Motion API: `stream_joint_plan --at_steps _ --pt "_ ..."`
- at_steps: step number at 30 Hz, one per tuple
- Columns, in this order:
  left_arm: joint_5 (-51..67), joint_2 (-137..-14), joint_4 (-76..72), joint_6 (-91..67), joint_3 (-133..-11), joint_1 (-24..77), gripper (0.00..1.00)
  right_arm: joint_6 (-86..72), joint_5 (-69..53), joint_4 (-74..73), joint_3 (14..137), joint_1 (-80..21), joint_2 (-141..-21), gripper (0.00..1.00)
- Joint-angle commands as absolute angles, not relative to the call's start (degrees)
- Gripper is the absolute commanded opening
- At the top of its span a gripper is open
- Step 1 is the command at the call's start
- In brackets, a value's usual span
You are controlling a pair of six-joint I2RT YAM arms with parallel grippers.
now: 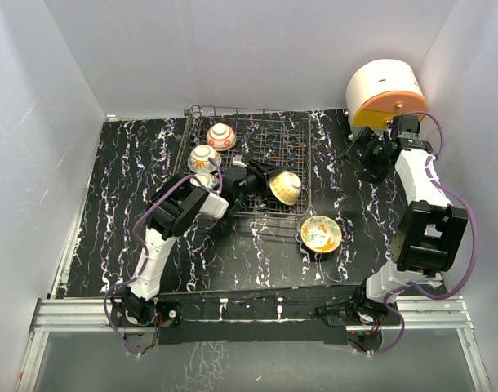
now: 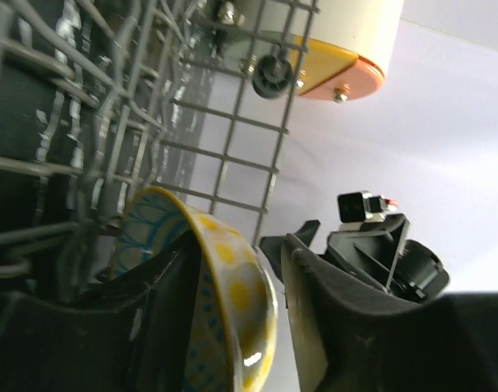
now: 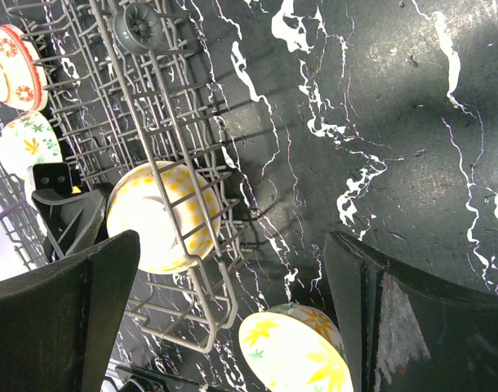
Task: Load the bowls into the dish rack
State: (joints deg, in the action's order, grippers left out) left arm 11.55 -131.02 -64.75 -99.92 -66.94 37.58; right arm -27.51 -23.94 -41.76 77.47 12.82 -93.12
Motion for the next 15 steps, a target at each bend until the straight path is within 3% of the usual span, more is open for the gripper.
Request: stream_joint_plan --at_steps 1,8,13,15 --pt "11.2 -126.8 -59.6 -95.9 -65.8 37.0 0.46 -27.0 -24.0 -39.3 78.9 13.1 -92.9 0.99" --pt "11.8 -124.0 -52.0 -92.1 -65.1 35.6 0.70 -27.0 -24.3 -39.5 79.1 13.1 -93.0 0.99" --pt "11.8 -120.0 -39.9 -87.1 -65.6 34.8 0.96 -27.1 -24.5 -39.5 79.3 13.1 -93.0 0.99" --pt "11.2 -118.6 -35.3 -85.5 -65.7 34.4 0.97 -27.1 -24.5 -39.5 79.1 13.1 -93.1 0.99"
